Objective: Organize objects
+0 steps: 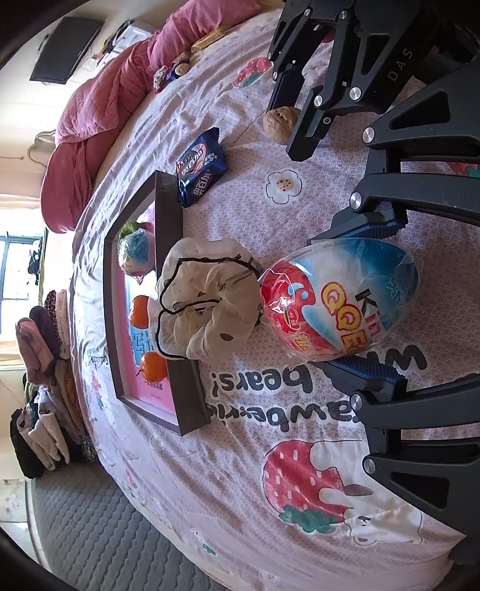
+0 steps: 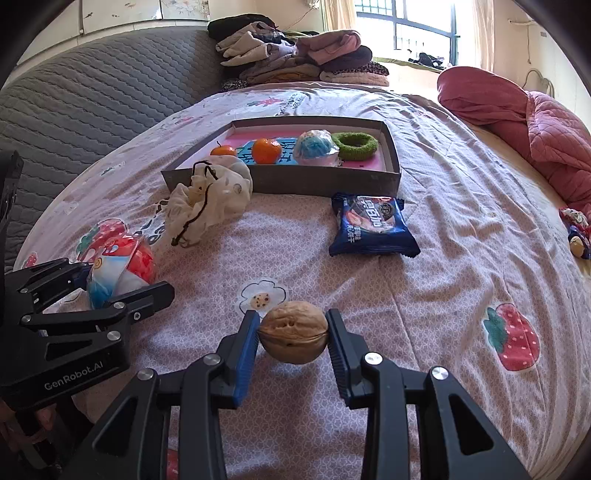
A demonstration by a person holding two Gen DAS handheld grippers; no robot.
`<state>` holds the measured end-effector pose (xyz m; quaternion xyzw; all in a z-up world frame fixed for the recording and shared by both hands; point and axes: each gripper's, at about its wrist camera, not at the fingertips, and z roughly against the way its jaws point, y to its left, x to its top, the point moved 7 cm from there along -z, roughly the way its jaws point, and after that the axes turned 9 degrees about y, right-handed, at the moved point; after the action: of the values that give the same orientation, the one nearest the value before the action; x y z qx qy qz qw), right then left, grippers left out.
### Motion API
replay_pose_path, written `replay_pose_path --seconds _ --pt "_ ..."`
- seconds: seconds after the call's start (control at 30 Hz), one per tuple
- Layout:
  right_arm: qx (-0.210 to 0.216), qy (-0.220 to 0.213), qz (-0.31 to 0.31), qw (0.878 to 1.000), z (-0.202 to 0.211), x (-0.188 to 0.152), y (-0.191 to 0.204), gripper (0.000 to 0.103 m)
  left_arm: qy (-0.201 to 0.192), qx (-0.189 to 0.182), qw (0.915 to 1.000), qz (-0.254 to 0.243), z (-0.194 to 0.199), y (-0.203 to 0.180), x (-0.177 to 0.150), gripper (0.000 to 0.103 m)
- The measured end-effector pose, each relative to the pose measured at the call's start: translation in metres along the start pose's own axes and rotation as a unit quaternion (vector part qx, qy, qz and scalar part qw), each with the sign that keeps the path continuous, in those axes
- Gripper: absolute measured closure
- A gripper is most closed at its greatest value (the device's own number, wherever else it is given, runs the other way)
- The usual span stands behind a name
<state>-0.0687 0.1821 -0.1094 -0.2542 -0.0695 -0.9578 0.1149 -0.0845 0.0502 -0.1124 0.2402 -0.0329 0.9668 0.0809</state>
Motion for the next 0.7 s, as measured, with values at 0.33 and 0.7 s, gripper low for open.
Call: replay_pose_path --seconds 0.33,0.7 --pt "0.000 -0.018 0.018 1.000 0.013 0.016 0.017 0.066 -0.027 0.005 0.9996 0.010 0.021 0.012 0.007 0.049" --pt "0.005 -0.034 0.030 0.999 0.022 0.037 0.031 0.066 -0.051 0.014 0.9984 0.021 0.036 0.027 0.016 0.049"
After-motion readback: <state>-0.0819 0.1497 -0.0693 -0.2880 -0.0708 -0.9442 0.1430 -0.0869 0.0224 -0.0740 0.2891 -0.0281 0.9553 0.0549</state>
